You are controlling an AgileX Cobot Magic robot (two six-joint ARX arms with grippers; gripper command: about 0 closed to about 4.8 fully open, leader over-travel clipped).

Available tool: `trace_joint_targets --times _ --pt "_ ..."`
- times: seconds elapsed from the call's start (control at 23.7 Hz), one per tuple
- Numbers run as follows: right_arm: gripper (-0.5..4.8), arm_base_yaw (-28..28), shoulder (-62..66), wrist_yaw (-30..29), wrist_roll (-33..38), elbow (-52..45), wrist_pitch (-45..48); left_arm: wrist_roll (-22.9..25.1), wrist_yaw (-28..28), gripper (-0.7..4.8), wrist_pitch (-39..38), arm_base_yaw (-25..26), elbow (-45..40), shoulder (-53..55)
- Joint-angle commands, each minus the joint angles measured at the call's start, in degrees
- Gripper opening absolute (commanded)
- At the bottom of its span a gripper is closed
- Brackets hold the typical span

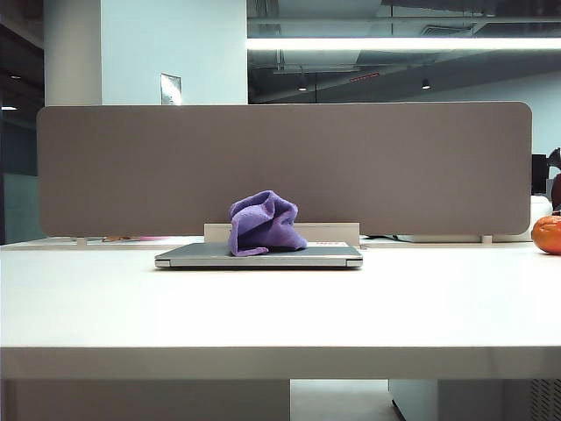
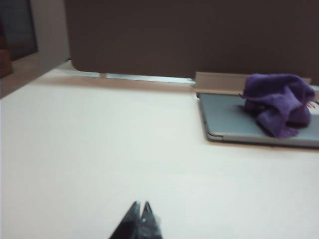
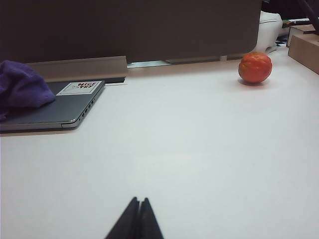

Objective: Pick up the purple rag and put it over the laptop.

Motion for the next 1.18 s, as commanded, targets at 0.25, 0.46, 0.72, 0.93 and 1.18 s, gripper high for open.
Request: trace_joint_targets --times 0.25,0.46,0.72,0.93,1.18 --pt "0.22 0.02 -0.11 0.11 -0.17 -0.2 0.59 -0.35 1.29 -0.06 -0.5 0.0 0.17 -0.02" --pt "0.22 0.02 -0.11 0.09 -0.17 -0.2 0.59 -0.2 1.25 -0.06 -0.5 0.0 0.17 -0.02" --pt "0.22 0.02 -0.11 0.11 -0.17 -0.2 0.59 -0.22 1.25 -0.06 -0.5 0.0 0.17 -0.02" --pt "0.22 0.02 -0.11 0.09 -0.17 -0.2 0.59 -0.22 1.25 -0.06 -0.5 0.0 0.17 -0.02" --pt "0.22 0.02 -0.11 0.11 -0.17 -0.2 0.59 -0.22 1.25 -0.06 -0.5 0.0 0.17 -0.02"
